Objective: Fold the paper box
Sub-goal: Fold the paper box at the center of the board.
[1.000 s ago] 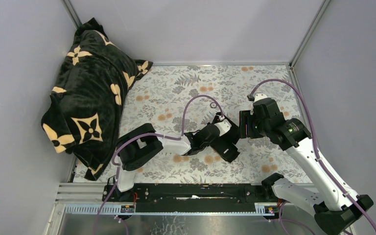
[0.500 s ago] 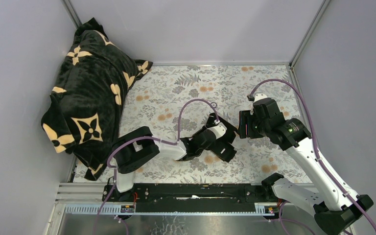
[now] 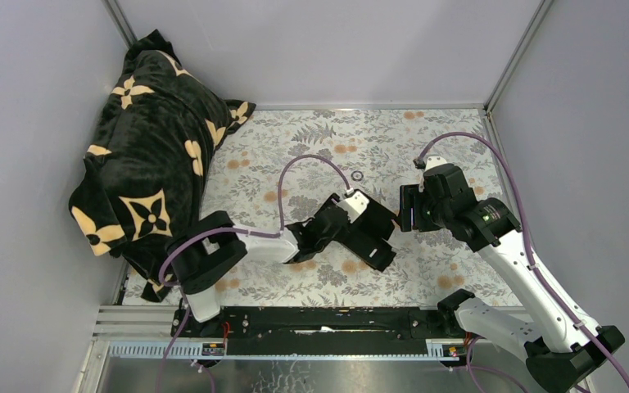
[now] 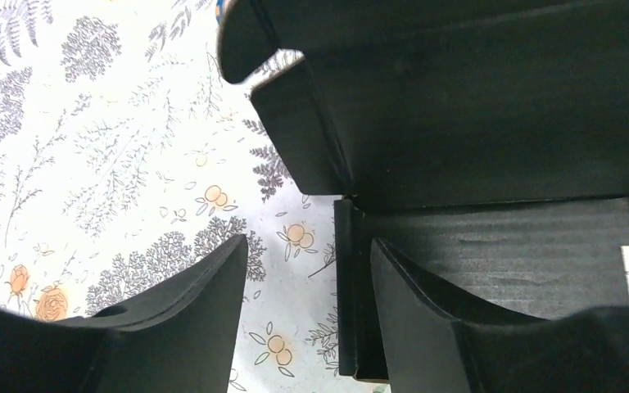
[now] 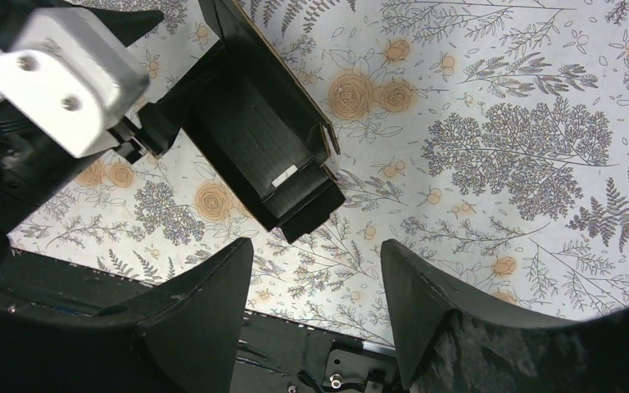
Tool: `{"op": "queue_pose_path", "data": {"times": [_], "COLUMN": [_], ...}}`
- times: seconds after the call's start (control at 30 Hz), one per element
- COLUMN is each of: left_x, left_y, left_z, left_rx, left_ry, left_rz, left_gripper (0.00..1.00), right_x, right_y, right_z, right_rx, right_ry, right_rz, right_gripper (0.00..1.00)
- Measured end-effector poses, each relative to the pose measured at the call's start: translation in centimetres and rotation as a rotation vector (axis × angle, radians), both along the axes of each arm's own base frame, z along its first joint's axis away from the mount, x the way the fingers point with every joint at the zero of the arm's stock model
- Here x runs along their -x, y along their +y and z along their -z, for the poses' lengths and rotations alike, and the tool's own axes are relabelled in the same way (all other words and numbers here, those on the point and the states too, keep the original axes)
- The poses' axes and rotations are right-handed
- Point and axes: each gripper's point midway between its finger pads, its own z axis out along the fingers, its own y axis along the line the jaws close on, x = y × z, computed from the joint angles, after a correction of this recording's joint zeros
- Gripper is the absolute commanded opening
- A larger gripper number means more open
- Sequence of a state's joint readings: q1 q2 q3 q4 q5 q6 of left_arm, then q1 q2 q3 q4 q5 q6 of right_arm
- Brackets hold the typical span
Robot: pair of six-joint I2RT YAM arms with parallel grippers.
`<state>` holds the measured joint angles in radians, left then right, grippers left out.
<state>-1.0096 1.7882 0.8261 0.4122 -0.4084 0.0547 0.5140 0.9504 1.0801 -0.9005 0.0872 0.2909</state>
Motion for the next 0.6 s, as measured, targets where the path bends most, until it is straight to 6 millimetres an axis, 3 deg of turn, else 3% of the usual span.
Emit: {"op": "queue_pose_path", "data": {"times": [0.23,0.6], "left_x": [0.0,0.8], "left_y": [-0.7,-1.0], "left_z": [-2.4,-1.5], "left_rx": [0.051,0.028], "left_ry": [0.014,0.093], "left_rz": [0.028,0.088], "left_gripper": [0.64,0.59], "right_x": [0.0,0.0], "right_y": [0.0,0.0], "right_z": [0.0,0.0], "right_rx": [0.001,0.001], "right_ry": [0.000,0.001], "right_rz": [-0.002,-0.003], "right_gripper": [0.67,0.67]}}
